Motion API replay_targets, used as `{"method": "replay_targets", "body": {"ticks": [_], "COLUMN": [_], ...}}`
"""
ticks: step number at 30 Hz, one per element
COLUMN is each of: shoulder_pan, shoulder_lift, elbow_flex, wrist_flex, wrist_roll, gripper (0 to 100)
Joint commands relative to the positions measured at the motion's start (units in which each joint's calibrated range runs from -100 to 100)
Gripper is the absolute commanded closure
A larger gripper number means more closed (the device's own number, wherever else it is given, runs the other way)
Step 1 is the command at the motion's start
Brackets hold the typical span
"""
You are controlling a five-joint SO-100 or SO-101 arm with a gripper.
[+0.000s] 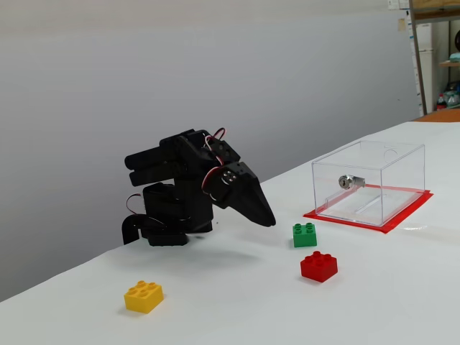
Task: Pick the yellow lego brick and place it into the transparent box
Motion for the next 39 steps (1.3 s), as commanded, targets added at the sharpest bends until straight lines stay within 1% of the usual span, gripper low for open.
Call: {"method": "replay_targets", "body": {"ticks": [1,11,19,29,36,39], "shoulder_pan": [0.35,0.95,1.39,8.41,17.66,20.39], "shoulder_lift": [-0.68,1.87,12.56,22.40,26.31,28.94], "elbow_flex": [-4.14,-11.82,-19.69,-32.89,-43.11,-47.18], "wrist_flex": [-0.22,0.22,-0.22,0.91,11.44,13.01], "wrist_roll": [-0.28,-0.44,-0.44,-0.44,-1.12,-1.12], "gripper": [98,98,98,98,98,98]}}
